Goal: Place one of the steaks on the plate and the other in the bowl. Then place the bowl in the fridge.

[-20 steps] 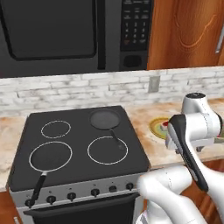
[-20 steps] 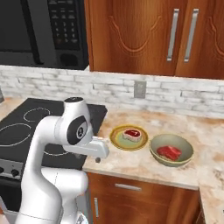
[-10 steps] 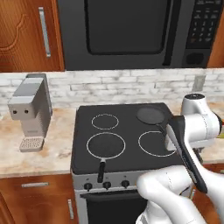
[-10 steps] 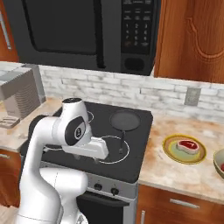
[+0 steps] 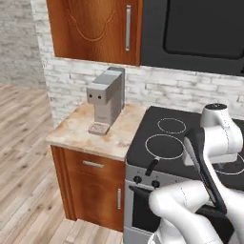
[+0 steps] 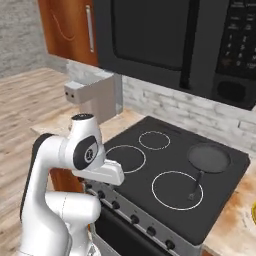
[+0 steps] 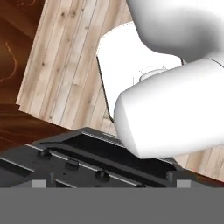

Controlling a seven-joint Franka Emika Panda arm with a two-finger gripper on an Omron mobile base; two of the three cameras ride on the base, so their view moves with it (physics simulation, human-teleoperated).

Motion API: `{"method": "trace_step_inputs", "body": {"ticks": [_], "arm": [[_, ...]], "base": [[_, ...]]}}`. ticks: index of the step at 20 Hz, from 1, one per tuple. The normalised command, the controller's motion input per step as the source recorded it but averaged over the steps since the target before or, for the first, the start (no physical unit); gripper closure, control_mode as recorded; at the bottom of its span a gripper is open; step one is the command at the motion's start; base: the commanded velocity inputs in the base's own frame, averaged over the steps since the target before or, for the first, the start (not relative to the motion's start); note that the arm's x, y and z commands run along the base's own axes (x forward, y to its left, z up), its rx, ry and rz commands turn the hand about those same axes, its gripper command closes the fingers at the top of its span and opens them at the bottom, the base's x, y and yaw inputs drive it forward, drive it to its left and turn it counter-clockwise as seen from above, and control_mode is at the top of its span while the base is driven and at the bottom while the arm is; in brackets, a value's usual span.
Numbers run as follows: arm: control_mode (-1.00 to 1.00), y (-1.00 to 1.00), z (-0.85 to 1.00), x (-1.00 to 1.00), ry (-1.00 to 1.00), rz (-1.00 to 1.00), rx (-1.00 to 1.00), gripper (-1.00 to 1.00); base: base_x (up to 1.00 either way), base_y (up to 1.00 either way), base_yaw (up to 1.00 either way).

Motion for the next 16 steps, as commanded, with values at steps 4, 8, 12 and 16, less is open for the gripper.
{"method": "trace_step_inputs", "body": {"ticks": [4, 8, 12, 16], "arm": [[1.00, 0.00, 0.00, 0.00, 0.00, 0.00, 0.00, -1.00], [1.00, 0.00, 0.00, 0.00, 0.00, 0.00, 0.00, -1.00], [1.00, 0.00, 0.00, 0.00, 0.00, 0.00, 0.00, -1.00], [1.00, 0.00, 0.00, 0.00, 0.00, 0.00, 0.00, -1.00]], "base": [[-0.11, 0.78, 0.79], [-0.02, 0.78, 0.78], [0.00, 0.35, 0.67], [0.03, 0.44, 0.79]]}}
